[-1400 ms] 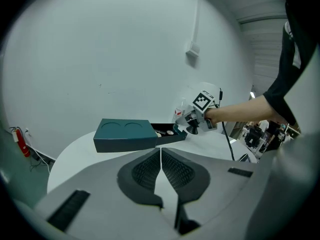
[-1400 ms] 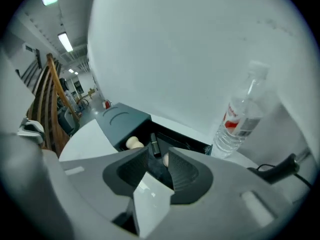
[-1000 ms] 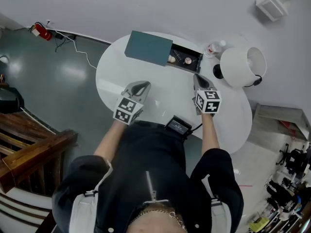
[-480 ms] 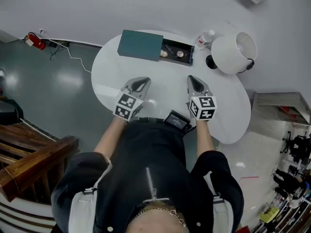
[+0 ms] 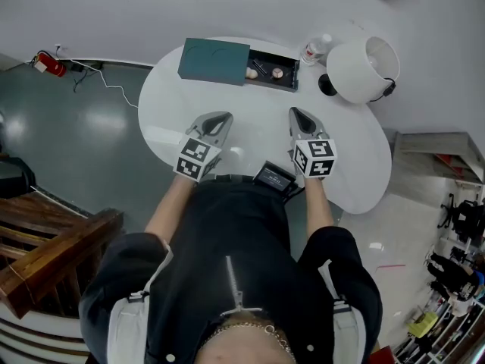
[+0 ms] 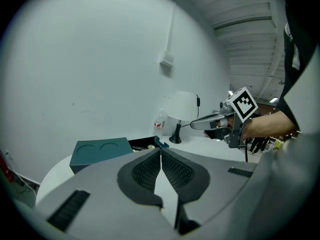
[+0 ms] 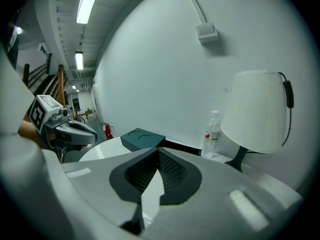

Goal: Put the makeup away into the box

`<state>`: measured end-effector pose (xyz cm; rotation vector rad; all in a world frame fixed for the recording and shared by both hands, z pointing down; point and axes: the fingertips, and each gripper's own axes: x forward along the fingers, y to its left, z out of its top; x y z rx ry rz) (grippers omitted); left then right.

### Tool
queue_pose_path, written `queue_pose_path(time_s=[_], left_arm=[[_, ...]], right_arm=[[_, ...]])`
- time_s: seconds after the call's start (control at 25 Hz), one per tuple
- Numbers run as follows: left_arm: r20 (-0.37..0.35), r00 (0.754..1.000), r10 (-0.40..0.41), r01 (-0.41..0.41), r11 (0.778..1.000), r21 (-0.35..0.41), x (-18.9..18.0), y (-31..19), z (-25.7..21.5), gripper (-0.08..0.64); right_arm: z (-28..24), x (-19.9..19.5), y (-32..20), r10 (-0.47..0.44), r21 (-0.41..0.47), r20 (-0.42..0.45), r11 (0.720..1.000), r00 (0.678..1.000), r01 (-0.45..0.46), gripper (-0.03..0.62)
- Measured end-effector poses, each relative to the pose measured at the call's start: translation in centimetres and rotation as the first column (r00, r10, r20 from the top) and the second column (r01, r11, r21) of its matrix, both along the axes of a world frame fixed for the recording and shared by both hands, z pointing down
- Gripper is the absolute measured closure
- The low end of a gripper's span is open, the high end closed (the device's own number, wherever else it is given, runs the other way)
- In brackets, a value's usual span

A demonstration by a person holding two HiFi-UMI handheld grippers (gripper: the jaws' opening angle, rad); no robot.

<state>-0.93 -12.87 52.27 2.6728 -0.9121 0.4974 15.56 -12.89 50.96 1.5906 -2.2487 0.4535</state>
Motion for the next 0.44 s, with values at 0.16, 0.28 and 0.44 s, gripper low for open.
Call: queue_pose_path(time_s=[0.16,0.28,0.44], left_arm=[[0.005,1.000,-0.003,0.003,1.000,-0.005,-0.24,-0.03,0.23,0.545],[0.005,1.000,-0.004,0.004,1.000,-0.005,-0.24,-0.14,0.35,0.545],[0.007,1.000,-0.001,0.001,1.000,-0.009,-0.39,-0.09,0.56,0.545]], right_arm=[[0.17,-0.24,-0.13,-0.004,-0.004,0.000,1.000,1.000,0.004,0.588],[0.29,-0.39,-0.39,-0.008,-0.003,-0.001,1.000,1.000,0.008,0.588],[0.56,-0.73,-0.46,-0.009,-0.009,0.000,1.000,1.000,0.009,0.588]])
